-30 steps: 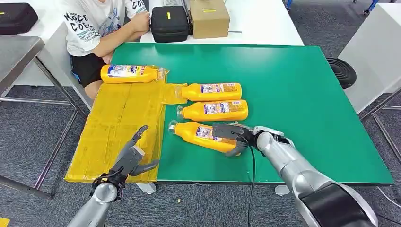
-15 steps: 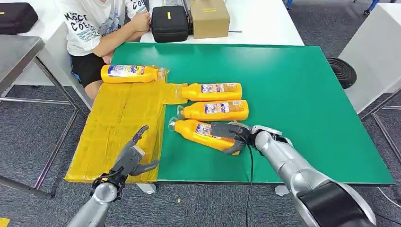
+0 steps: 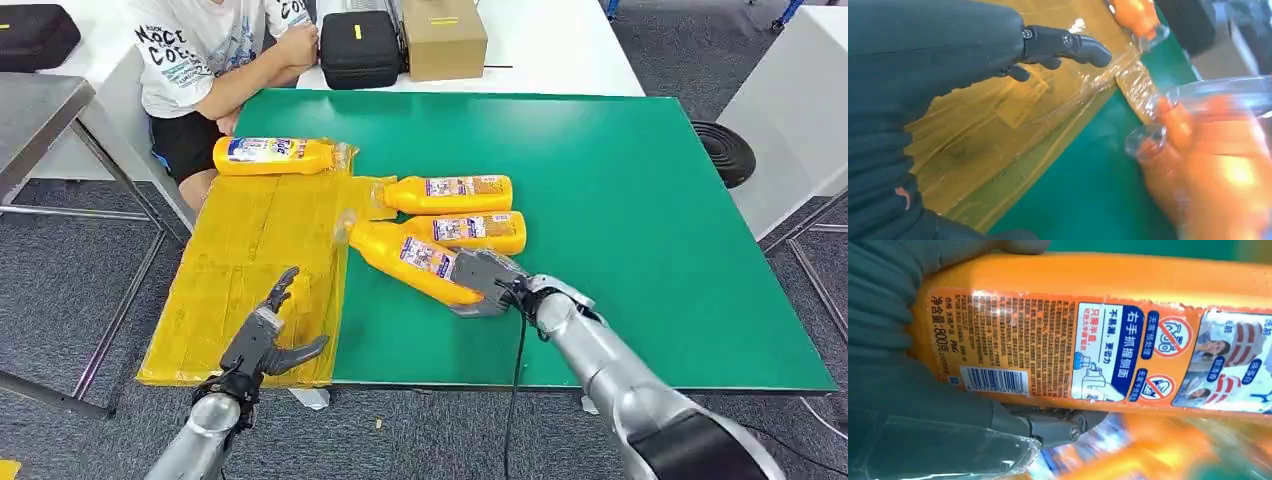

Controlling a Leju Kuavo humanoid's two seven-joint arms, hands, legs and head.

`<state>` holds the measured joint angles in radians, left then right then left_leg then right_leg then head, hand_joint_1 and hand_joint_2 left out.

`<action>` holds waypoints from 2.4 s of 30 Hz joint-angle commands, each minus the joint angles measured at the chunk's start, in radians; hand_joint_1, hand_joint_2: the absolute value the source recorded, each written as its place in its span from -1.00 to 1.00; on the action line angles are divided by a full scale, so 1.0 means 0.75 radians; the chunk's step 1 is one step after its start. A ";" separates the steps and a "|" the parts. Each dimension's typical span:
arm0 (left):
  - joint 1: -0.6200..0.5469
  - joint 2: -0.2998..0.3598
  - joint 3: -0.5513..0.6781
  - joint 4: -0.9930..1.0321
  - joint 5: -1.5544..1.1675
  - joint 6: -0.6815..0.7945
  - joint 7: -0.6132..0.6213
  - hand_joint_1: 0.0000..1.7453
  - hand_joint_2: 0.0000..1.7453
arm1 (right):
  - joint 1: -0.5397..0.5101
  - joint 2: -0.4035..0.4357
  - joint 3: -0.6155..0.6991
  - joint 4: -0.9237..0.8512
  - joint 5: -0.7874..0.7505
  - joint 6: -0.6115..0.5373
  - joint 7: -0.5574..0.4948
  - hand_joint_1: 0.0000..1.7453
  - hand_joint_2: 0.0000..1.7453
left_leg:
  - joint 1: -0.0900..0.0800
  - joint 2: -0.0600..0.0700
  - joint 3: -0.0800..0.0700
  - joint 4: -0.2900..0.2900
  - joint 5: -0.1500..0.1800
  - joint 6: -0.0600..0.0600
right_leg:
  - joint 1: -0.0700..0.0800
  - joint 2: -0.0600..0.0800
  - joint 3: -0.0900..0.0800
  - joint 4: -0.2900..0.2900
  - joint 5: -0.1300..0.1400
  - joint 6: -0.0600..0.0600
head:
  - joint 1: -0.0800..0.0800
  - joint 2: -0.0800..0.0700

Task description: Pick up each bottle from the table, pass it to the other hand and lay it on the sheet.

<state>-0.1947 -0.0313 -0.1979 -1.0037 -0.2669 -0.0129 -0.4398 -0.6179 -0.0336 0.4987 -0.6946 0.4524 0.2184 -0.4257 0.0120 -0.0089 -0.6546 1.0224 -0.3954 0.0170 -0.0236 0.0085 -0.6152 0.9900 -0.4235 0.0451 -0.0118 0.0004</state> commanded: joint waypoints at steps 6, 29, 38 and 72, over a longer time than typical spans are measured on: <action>0.032 -0.033 0.122 -0.062 0.307 -0.255 0.017 -1.00 1.00 | 0.484 0.109 -0.238 -0.636 -0.033 -0.093 -0.136 1.00 1.00 | 0.002 -0.003 0.004 0.000 -0.006 -0.003 | 0.002 -0.005 0.006 -0.001 -0.006 -0.004 | 0.000 0.000; -0.060 -0.004 -0.058 -0.010 0.730 -0.976 -0.033 -1.00 1.00 | 0.311 0.197 -0.182 -0.161 -0.041 0.081 -0.305 1.00 1.00 | 0.001 -0.001 0.002 0.000 -0.004 -0.003 | 0.001 -0.003 0.003 -0.001 -0.003 -0.003 | 0.000 0.000; -0.059 -0.003 -0.092 -0.042 0.700 -0.950 -0.015 -1.00 1.00 | 0.285 0.212 -0.158 -0.151 -0.025 0.098 -0.304 1.00 1.00 | 0.001 0.001 0.006 0.000 -0.006 -0.003 | 0.002 -0.002 0.007 0.000 -0.005 -0.005 | 0.000 0.000; -0.134 -0.013 -0.080 0.081 0.738 -0.945 -0.024 -1.00 1.00 | 0.236 0.215 0.038 0.019 0.038 0.109 -0.325 1.00 1.00 | 0.001 -0.001 0.004 -0.001 -0.004 -0.003 | 0.001 -0.003 0.005 -0.002 -0.004 -0.003 | 0.000 0.000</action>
<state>-0.2676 -0.0492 -0.2621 -0.9758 0.2773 -0.7042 -0.4647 -0.3892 0.1488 0.4845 -0.7878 0.4807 0.2983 -0.6634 0.0122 -0.0098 -0.6561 1.0223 -0.3972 0.0150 -0.0237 0.0072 -0.6167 0.9901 -0.4251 0.0450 -0.0114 0.0004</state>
